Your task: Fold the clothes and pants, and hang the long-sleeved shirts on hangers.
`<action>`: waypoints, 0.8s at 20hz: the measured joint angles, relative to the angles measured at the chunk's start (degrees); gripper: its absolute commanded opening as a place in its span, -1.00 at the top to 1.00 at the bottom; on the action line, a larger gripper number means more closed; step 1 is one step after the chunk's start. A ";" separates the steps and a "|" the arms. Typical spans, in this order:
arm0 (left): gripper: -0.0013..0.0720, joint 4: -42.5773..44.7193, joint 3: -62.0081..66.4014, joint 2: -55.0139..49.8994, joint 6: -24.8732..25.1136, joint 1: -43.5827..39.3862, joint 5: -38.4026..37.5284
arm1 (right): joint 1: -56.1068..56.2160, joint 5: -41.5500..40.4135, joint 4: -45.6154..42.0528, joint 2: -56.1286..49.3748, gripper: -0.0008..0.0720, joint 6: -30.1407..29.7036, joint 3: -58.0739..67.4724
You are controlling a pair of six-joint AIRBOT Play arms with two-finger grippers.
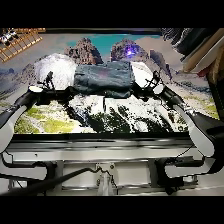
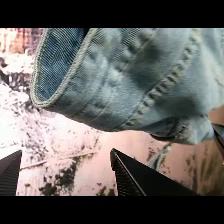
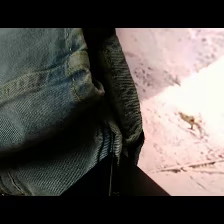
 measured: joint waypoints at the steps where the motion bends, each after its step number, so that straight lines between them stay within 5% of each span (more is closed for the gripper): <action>1: -0.74 -0.28 0.11 -0.48 0.02 -0.22 0.87 | 0.02 0.81 -0.15 0.02 0.87 -0.26 0.00; 5: -0.67 -2.21 1.95 -2.36 0.02 -0.81 4.83 | 0.02 4.09 -0.79 0.17 0.87 -1.79 0.00; 6: -0.48 -2.71 2.89 -3.08 0.00 -1.03 5.64 | 0.00 4.85 -0.92 0.35 0.87 -2.38 0.00; 7: -0.20 -3.13 3.96 -3.91 0.00 -1.27 6.49 | 0.02 5.60 -1.09 0.68 0.87 -2.86 0.00; 9: 0.90 -4.20 6.54 -5.77 0.00 -1.99 6.91 | 0.02 6.47 -1.33 1.68 0.87 -3.54 0.00; 16: 0.92 -5.22 12.15 -3.93 0.04 -1.09 0.20 | -0.15 8.81 -2.86 9.44 0.87 -4.94 0.48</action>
